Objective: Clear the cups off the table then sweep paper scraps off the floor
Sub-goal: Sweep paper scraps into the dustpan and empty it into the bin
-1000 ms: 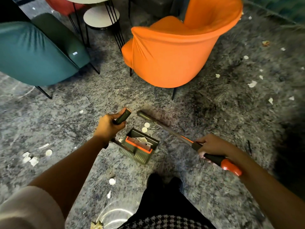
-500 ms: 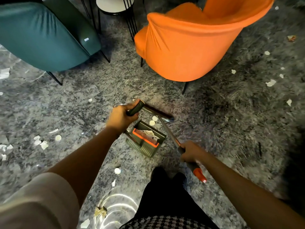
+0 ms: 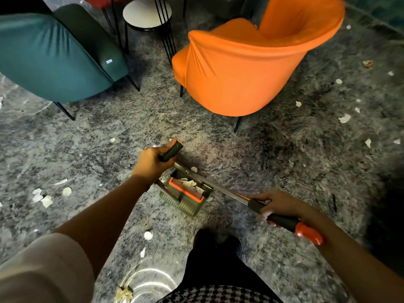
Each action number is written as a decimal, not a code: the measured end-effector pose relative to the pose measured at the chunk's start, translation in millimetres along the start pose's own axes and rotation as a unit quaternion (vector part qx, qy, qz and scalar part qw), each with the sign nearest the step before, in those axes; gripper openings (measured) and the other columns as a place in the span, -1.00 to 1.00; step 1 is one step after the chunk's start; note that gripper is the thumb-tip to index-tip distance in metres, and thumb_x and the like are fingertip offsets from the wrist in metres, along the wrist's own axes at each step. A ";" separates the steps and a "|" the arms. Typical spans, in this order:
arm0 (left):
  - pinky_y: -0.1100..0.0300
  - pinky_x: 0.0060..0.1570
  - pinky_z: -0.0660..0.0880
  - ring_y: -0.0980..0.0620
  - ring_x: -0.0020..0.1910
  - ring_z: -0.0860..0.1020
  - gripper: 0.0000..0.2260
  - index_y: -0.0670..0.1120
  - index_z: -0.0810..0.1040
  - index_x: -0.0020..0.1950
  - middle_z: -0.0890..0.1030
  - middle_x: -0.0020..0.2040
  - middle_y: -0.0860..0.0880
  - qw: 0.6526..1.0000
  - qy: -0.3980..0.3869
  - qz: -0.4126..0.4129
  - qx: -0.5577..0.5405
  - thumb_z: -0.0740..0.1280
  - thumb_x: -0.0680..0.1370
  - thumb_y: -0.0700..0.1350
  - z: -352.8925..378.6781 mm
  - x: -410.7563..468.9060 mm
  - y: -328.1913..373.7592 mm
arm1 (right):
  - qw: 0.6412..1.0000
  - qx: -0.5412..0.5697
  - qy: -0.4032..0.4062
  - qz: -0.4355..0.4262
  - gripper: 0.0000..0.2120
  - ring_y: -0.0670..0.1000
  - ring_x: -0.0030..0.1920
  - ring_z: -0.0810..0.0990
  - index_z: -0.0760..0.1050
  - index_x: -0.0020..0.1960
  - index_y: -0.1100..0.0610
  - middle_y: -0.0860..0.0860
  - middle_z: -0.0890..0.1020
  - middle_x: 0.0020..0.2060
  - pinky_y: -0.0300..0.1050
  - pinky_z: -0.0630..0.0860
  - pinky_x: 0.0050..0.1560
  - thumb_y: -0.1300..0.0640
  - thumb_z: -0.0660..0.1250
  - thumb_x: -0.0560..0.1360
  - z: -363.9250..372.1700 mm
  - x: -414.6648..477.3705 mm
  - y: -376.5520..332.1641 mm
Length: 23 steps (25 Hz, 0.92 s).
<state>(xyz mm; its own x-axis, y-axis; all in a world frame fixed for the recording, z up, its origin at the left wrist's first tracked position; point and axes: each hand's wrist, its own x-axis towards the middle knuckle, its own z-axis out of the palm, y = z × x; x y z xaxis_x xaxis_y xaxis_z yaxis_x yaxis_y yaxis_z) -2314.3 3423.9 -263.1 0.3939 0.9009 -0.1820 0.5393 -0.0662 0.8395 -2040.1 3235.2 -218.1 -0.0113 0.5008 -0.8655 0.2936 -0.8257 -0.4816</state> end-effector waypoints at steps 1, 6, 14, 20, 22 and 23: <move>0.55 -0.47 0.36 0.48 -0.51 0.41 -0.59 -0.13 0.54 0.28 0.66 -0.09 -0.15 1.000 0.000 -0.002 0.007 0.43 0.45 -0.31 -0.3 -0.3 0.2 | 1.000 0.023 0.008 0.001 -0.44 -0.02 -0.57 0.50 0.39 0.38 0.19 0.17 0.56 -0.33 -0.18 0.43 -0.52 0.50 0.26 0.42 -3.0 -3.4 2.6; 0.54 -0.50 0.36 0.40 -0.54 0.44 -0.63 -0.12 0.57 0.25 0.57 -0.25 0.04 1.000 -0.001 -0.008 0.025 0.44 0.45 -0.27 1.1 0.3 2.7 | 0.998 0.040 0.053 0.000 -0.43 -0.04 -0.60 0.48 0.38 0.38 0.22 0.17 0.55 -0.21 -0.24 0.44 -0.54 0.51 0.28 0.41 -5.4 4.9 -2.1; 0.55 -0.45 0.39 0.41 -0.53 0.44 -0.57 -0.06 0.50 0.32 0.62 -0.05 -0.02 1.000 -0.006 -0.019 0.022 0.42 0.46 -0.28 0.9 0.2 8.6 | 0.984 0.138 0.110 -0.010 -0.55 -0.07 -0.70 0.43 0.44 0.29 0.31 0.16 0.51 -0.41 -0.33 0.36 -0.66 0.52 0.22 0.42 -2.1 62.3 -24.2; 0.57 -0.42 0.37 0.50 -0.39 0.49 -0.60 -0.11 0.53 0.29 0.66 0.03 -0.20 1.000 0.004 -0.015 0.021 0.42 0.46 -0.28 1.2 0.4 7.8 | 0.973 0.212 0.090 -0.012 -0.59 -0.09 -0.73 0.39 0.38 0.31 0.39 0.16 0.43 -0.48 -0.36 0.30 -0.70 0.50 0.14 0.47 22.3 95.2 -27.4; 0.56 -0.36 0.40 0.57 -0.42 0.36 -0.61 -0.12 0.53 0.29 0.64 0.07 -0.25 1.000 0.009 -0.012 0.006 0.41 0.47 -0.30 1.1 -0.9 6.8 | 0.971 0.225 0.074 0.007 -0.62 -0.09 -0.72 0.39 0.38 0.31 0.35 0.16 0.41 -0.43 -0.36 0.30 -0.70 0.45 0.15 0.51 29.4 94.5 -22.1; 0.52 -0.30 0.41 0.59 -0.35 0.29 -0.60 -0.12 0.53 0.30 0.62 0.12 -0.21 1.000 0.009 -0.012 0.003 0.41 0.47 -0.30 0.8 -1.0 6.6 | 0.970 0.233 0.068 0.020 -0.63 -0.09 -0.71 0.39 0.39 0.31 0.33 0.15 0.40 -0.43 -0.36 0.30 -0.69 0.43 0.16 0.52 32.2 91.4 -18.1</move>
<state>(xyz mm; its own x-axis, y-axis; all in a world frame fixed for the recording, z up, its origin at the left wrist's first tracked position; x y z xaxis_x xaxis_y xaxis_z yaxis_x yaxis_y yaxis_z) -2310.5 3422.2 -257.8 0.3674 0.9099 -0.1928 0.5533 -0.0472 0.8317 -2077.2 3287.6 -292.9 0.1261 0.4702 -0.8735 -0.1736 -0.8565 -0.4861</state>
